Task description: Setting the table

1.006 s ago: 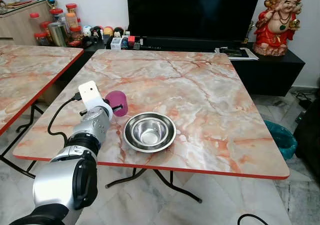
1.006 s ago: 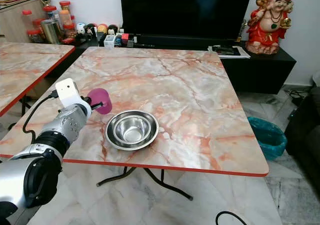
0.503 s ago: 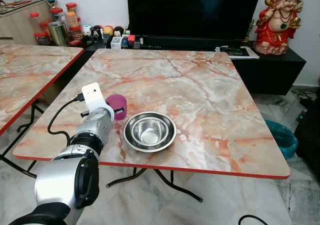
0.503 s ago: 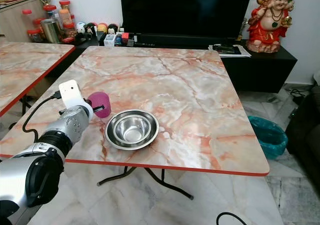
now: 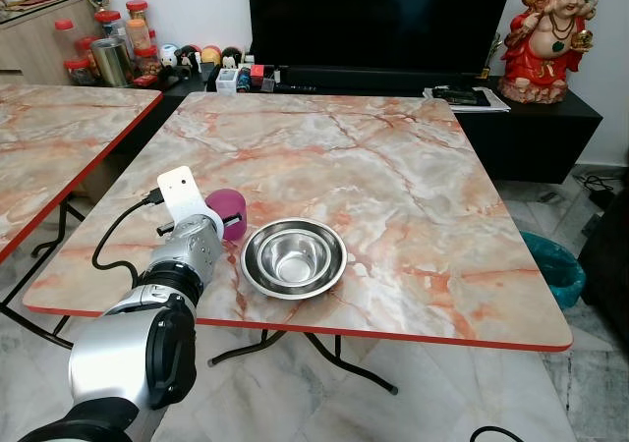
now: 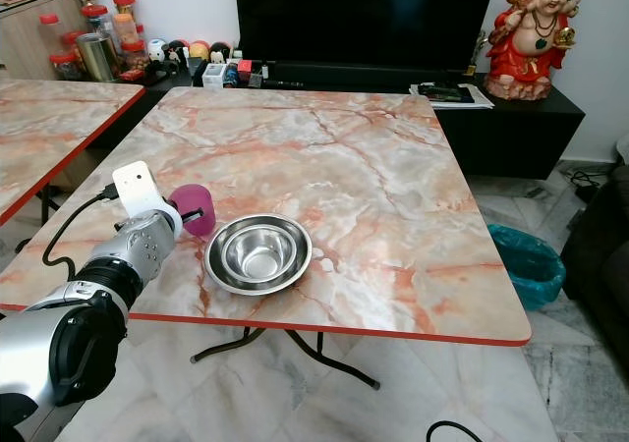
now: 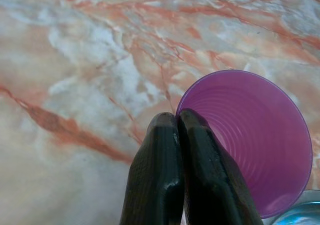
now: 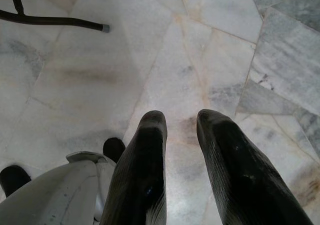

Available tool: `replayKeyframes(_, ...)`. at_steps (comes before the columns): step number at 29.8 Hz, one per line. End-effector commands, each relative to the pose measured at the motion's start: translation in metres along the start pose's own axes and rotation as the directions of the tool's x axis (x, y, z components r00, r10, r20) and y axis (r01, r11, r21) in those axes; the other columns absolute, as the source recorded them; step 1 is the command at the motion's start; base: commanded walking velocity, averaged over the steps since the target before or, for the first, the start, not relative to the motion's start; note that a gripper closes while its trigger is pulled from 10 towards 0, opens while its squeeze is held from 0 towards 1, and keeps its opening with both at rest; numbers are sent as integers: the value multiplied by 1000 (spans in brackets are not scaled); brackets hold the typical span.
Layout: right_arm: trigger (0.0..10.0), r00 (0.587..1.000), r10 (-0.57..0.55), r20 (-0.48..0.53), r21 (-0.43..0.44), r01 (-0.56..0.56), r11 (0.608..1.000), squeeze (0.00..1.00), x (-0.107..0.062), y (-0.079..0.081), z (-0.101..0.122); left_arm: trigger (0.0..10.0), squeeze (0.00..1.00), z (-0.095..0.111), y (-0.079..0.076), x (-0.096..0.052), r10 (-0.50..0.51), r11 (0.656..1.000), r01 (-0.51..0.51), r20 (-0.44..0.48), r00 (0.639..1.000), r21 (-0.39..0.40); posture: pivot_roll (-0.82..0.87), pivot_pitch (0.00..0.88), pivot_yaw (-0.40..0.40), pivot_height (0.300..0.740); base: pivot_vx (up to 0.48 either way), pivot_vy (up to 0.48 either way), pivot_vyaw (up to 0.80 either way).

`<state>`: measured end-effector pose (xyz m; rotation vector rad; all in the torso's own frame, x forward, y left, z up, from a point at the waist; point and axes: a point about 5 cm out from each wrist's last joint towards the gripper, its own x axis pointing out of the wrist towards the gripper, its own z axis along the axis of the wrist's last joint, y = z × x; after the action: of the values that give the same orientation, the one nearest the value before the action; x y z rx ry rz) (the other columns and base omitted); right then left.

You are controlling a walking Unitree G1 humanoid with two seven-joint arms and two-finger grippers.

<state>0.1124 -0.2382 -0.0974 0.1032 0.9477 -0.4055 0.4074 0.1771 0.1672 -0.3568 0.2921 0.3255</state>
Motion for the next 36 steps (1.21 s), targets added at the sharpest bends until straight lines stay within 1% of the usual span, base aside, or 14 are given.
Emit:
replayKeyframes(1,10000,1000,-6,6,4,6,1000,0,0,-3,0,10000,0,2,-5,-1,-2,1000,1,-8,1000,-19,-56,19,-14,740,0,0,0)
replayKeyframes(5,10000,1000,-7,10,5,7,1000,0,0,-3,2,10000,0,-1,-5,-1,-4,1000,4,-29,1000,-2,-55,21,-11,740,0,0,0)
replayKeyframes(8,10000,1000,-7,9,5,7,1000,0,0,-3,1,10000,0,-2,-6,-1,-5,1000,5,-32,999,-4,-55,19,-11,740,0,0,0)
replayKeyframes(10,10000,1000,-6,10,7,6,1000,0,0,-2,1,10000,0,3,-11,-2,-27,1000,27,-19,999,4,-62,20,-6,740,0,0,0)
replayKeyframes(12,10000,1000,-9,10,12,9,1000,0,0,-3,1,10000,0,6,-13,-2,-26,1000,27,-11,1000,12,-59,20,-3,740,0,0,0)
replayKeyframes(13,10000,1000,-12,9,15,12,1000,0,0,-3,0,10000,0,8,-13,-3,-2,1000,2,-12,1000,16,-59,20,-3,740,0,0,0)
replayKeyframes(17,10000,1000,-9,5,12,9,1000,0,-1,-2,-1,10000,0,9,-12,-3,5,1000,-4,-22,1000,11,-48,22,0,740,0,0,0)
replayKeyframes(25,10000,1000,0,4,13,0,1000,0,0,1,-1,10000,0,-1,-8,-3,22,1000,-21,-62,998,17,-45,23,-1,740,0,0,0)
replayKeyframes(36,10000,1000,-2,4,14,2,1000,0,0,0,0,10000,0,1,-8,-3,33,999,-32,-59,998,17,-47,22,-2,740,0,0,0)
